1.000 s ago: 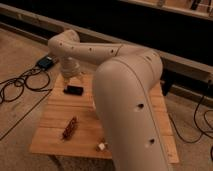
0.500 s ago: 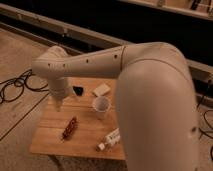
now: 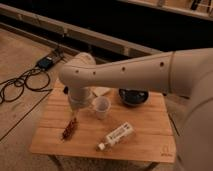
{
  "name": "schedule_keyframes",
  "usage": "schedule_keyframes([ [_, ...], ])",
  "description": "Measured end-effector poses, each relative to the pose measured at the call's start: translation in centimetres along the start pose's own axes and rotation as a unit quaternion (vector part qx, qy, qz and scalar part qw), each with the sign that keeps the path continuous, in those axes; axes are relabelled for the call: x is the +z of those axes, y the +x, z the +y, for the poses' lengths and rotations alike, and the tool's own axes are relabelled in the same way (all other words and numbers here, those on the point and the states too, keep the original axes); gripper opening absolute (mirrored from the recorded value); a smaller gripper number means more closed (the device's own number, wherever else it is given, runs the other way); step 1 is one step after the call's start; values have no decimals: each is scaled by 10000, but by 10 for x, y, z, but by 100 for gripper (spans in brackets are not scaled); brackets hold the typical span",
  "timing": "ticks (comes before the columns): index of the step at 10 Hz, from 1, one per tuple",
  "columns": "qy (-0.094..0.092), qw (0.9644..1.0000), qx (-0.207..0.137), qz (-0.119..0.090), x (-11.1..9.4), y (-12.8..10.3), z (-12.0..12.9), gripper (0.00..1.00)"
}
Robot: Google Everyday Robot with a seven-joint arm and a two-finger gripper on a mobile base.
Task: Move the arm in a circular motion
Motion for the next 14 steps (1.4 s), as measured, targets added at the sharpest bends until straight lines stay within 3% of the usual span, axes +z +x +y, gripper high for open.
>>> schedule_keyframes([
  [2, 47, 9970, 767, -22, -9, 20, -65, 65],
  [4, 203, 9903, 1374, 38, -16, 32, -127, 65],
  [6, 399, 9819, 1854, 14, -27, 24, -189, 65],
  [7, 460, 9787, 2000, 32, -31, 20, -209, 65],
  [9, 619, 9710, 2310, -49, -38, -13, -262, 65],
  [11, 722, 9677, 2411, -116, -41, -53, -288, 65],
  [14, 892, 9710, 2209, -200, -45, -120, -282, 65],
])
